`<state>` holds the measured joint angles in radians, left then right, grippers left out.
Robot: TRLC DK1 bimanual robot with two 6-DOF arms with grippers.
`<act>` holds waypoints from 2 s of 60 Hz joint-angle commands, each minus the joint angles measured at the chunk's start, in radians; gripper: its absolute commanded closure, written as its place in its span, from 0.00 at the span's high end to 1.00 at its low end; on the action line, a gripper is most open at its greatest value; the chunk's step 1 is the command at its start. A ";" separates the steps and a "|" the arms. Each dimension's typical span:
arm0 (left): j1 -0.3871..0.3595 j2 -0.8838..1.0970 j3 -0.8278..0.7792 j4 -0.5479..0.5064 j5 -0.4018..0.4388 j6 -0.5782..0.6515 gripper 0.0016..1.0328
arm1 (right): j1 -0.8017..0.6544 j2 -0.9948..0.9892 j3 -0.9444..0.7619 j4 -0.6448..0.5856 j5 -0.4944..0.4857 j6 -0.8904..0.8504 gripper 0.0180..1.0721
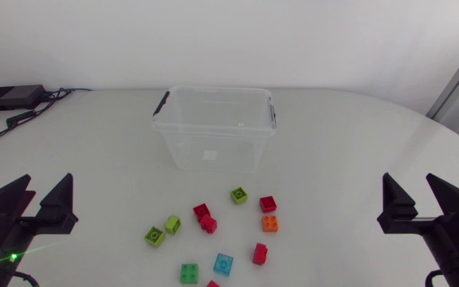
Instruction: Pick up the duplo bricks and place them in the container
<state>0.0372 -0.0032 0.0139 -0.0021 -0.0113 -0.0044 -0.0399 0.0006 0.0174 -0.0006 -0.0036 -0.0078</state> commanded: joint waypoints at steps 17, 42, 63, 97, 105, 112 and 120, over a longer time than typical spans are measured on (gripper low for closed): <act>-0.003 -0.007 -0.012 -0.009 0.002 -0.017 0.96 | 0.009 -0.005 -0.017 -0.007 -0.004 -0.012 0.96; -0.003 -0.011 0.003 0.005 0.002 -0.019 0.96 | 0.043 -0.008 -0.014 0.002 -0.004 -0.009 0.95; -0.051 0.163 0.262 -0.061 0.002 -0.022 0.93 | 0.078 0.124 0.144 0.004 0.005 -0.009 0.95; -0.240 1.033 0.702 -0.579 -0.013 0.058 0.93 | 0.130 0.728 0.498 -0.305 -0.026 0.051 0.95; -0.324 1.161 0.712 -0.621 0.001 0.067 0.93 | 0.147 0.881 0.562 -0.391 -0.056 0.011 0.95; -0.405 1.247 0.727 -0.677 0.001 0.069 0.93 | 0.146 0.924 0.569 -0.424 -0.162 -0.014 0.95; -0.473 1.338 0.750 -0.708 0.001 0.053 0.93 | 0.140 0.972 0.573 -0.424 -0.257 -0.024 0.95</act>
<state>-0.4004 1.2804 0.7223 -0.6941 -0.0128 0.0525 0.0967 0.9337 0.5709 -0.4107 -0.2398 -0.0116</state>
